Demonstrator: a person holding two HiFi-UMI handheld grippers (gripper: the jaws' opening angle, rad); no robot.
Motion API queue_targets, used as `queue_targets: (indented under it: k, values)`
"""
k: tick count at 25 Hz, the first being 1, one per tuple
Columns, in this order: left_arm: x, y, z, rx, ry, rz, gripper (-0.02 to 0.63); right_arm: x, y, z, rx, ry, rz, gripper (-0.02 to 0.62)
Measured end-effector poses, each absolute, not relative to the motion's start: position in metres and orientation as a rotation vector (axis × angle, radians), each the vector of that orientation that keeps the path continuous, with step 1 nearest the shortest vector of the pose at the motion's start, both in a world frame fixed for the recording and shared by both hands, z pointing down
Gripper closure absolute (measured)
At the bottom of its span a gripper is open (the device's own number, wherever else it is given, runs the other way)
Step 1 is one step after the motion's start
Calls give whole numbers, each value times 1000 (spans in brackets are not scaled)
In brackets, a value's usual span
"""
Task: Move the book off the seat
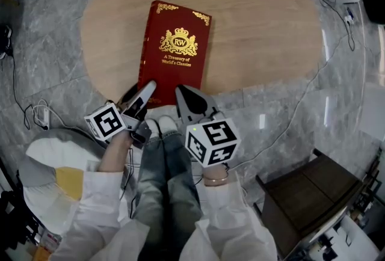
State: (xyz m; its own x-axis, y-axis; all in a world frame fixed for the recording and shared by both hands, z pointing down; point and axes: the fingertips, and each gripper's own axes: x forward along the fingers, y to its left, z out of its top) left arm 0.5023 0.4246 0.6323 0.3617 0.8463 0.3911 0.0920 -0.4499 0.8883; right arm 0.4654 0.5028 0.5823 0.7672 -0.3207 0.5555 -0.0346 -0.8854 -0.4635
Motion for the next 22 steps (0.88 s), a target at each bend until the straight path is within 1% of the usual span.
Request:
queue_targets:
  k: [5,17,22]
  values:
    - [503,422,634,1824,815,1173,356,468,500,581,-2524,278,-904,583]
    - [511,424,628,2049,901,1100,325,462,498,579,-2515,304,-910,584]
    - [507,429,640,2293,953,1216,325,460,505,578,-2510,316,-911,583]
